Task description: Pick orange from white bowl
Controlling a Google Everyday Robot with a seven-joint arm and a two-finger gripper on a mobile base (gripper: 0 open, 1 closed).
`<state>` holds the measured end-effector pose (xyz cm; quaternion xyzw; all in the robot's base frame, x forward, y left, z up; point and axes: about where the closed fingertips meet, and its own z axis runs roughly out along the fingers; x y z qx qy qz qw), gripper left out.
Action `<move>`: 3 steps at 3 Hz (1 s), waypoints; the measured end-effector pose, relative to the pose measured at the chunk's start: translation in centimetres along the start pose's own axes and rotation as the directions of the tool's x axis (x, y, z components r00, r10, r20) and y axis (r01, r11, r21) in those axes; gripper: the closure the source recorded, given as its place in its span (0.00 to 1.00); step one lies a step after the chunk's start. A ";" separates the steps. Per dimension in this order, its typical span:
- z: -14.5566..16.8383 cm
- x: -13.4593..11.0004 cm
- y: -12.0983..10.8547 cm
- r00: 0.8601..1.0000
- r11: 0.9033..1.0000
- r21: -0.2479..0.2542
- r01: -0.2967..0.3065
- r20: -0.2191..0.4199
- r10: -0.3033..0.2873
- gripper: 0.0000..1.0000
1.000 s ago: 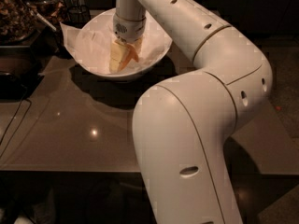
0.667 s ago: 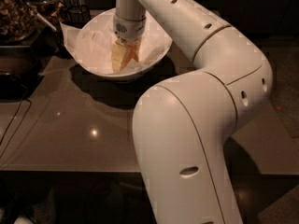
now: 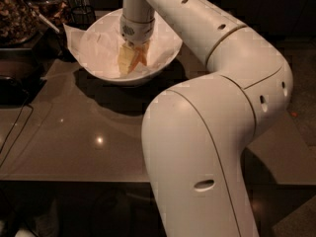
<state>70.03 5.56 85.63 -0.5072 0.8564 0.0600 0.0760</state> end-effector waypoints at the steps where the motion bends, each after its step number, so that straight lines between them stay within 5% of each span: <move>1: -2.4 -0.3 0.5 0.994 0.999 0.004 0.032 0.103 -0.032 1.00; 2: -6.9 0.6 2.4 0.963 0.995 -0.007 0.099 0.251 -0.094 1.00; 3: -10.2 1.6 5.2 0.921 0.977 -0.018 0.212 0.339 -0.193 1.00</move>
Offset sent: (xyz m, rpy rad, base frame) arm -0.0691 -0.0237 0.1272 0.3908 -0.1978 0.1718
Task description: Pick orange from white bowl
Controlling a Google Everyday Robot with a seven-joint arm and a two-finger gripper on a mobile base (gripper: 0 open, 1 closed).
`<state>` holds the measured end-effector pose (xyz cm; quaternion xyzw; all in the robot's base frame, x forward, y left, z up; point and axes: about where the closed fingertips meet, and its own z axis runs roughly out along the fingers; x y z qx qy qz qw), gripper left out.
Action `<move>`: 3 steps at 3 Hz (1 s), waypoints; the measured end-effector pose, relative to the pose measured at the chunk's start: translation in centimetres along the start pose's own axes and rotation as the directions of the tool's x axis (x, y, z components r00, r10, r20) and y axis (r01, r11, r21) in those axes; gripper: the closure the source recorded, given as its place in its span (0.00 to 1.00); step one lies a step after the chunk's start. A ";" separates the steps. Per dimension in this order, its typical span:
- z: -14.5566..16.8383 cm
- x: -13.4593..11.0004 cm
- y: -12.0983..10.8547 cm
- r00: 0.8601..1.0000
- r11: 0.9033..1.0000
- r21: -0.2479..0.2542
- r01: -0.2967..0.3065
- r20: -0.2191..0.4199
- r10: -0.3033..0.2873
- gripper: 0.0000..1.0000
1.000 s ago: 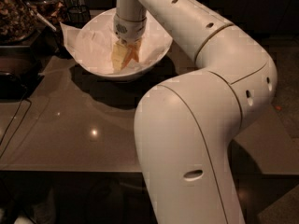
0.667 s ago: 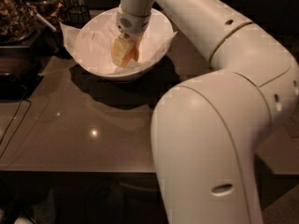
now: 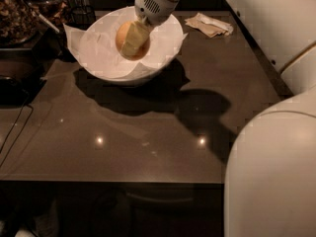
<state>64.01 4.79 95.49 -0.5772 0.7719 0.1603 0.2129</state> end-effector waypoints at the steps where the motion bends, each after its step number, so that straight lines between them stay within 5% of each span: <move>1: 0.3 -0.1 -0.1 1.000 1.000 -0.001 0.009 0.002 -0.009 1.00; 3: -2.2 -0.6 4.8 0.994 0.998 -0.058 0.007 0.114 -0.001 1.00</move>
Offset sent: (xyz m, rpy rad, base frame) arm -0.0584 0.0146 0.0307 0.1366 0.0447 0.0639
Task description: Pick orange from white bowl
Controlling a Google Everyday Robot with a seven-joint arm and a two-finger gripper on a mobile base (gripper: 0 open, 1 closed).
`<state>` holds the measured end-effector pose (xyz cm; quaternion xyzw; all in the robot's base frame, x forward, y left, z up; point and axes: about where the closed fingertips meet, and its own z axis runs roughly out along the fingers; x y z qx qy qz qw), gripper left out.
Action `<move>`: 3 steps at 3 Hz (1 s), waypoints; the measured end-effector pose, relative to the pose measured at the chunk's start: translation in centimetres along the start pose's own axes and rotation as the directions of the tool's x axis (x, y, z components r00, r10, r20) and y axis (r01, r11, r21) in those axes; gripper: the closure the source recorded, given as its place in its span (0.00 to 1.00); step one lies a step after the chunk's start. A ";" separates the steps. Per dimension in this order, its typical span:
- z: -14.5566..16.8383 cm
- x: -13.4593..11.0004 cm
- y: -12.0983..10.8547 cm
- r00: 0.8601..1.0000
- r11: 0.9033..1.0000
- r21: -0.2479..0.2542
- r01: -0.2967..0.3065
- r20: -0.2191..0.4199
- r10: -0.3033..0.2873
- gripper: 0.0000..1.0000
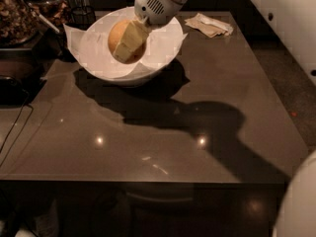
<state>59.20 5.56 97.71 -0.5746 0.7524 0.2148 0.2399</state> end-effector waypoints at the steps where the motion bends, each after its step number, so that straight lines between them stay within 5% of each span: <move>1: -1.2 0.9 2.9 0.999 0.999 0.030 -0.015 0.049 0.014 1.00; 3: -3.4 3.1 8.4 0.992 0.986 0.129 -0.104 0.091 0.093 1.00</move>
Offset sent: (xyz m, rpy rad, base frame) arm -0.0997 -0.0300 0.0105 0.0770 -0.0690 -0.1742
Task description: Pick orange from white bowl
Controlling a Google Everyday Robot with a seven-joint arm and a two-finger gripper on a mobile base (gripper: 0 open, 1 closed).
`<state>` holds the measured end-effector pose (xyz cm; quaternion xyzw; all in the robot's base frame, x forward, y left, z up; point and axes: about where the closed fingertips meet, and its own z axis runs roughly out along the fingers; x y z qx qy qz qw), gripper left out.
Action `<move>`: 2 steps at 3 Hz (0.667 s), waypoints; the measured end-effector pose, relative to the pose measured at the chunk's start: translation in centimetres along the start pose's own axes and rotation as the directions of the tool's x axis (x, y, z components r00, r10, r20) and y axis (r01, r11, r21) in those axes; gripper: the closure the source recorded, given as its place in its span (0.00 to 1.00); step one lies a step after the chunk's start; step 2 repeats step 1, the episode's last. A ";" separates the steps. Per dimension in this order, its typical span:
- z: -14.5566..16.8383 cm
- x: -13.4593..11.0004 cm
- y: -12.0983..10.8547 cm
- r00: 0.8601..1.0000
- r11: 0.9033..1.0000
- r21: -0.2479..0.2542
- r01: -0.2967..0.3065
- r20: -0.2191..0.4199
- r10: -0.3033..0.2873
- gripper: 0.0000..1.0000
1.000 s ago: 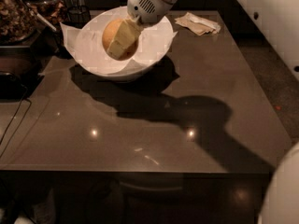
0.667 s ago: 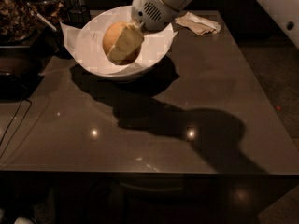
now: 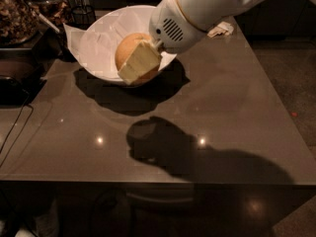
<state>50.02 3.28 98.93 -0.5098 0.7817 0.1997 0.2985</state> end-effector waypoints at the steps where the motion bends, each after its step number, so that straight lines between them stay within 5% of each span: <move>1: 0.0 0.1 0.3 1.000 1.000 0.002 0.003 -0.005 -0.003 1.00; 2: 0.0 0.1 0.3 1.000 1.000 0.002 0.003 -0.005 -0.003 1.00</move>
Offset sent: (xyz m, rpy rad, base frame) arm 0.0000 0.0000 0.0000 0.0000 0.0000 0.0000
